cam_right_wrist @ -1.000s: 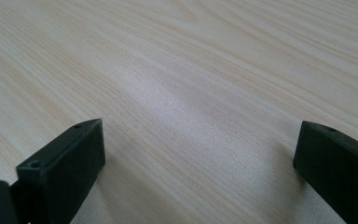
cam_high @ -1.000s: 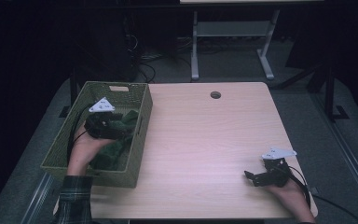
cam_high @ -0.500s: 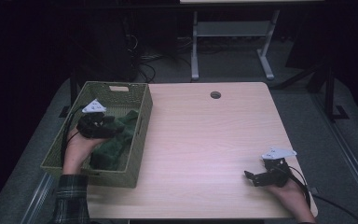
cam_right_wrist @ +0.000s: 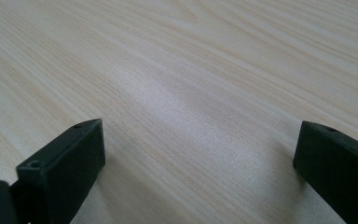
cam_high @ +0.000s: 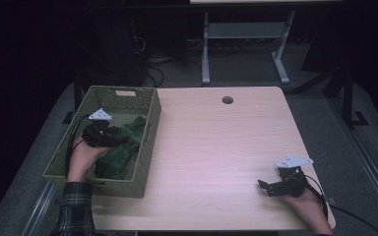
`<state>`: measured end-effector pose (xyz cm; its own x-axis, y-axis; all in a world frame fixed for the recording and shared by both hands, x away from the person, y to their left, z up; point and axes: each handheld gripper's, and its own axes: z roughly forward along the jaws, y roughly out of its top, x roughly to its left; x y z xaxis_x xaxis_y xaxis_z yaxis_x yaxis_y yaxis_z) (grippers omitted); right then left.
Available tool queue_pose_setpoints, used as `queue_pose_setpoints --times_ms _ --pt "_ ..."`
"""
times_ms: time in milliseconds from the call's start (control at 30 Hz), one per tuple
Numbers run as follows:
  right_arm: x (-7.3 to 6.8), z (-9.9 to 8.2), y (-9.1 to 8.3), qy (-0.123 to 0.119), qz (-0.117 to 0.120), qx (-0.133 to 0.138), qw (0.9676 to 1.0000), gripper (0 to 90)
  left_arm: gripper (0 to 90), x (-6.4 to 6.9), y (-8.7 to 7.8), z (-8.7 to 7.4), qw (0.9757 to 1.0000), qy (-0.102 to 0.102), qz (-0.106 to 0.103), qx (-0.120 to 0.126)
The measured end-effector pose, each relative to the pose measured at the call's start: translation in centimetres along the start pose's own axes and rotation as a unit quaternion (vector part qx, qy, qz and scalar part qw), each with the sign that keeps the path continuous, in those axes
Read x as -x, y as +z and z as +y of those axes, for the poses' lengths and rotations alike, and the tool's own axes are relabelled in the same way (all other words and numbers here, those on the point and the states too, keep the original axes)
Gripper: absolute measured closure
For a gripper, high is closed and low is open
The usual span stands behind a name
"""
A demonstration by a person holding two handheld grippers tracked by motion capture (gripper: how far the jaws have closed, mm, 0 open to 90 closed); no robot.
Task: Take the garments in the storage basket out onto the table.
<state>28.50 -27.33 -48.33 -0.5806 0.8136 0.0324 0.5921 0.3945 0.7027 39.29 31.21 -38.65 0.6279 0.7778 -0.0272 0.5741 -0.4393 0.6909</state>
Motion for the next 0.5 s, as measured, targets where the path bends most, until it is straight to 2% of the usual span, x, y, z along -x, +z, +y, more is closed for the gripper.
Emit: queue_pose_setpoints --times_ms 167,400,500 --pt "0.0 0.0 0.0 0.000 0.000 0.000 1.0000 1.7 38.2 -0.5 0.8 -0.6 0.9995 -0.008 0.007 -0.029" --pt "0.0 0.0 0.0 0.000 0.000 0.000 1.0000 1.7 38.2 -0.5 1.7 -0.9 0.9976 -0.018 -0.010 -0.065" --pt "0.0 0.0 0.0 0.000 0.000 0.000 1.0000 1.7 42.1 -0.5 1.9 -1.0 0.9970 -0.018 -0.010 -0.075"
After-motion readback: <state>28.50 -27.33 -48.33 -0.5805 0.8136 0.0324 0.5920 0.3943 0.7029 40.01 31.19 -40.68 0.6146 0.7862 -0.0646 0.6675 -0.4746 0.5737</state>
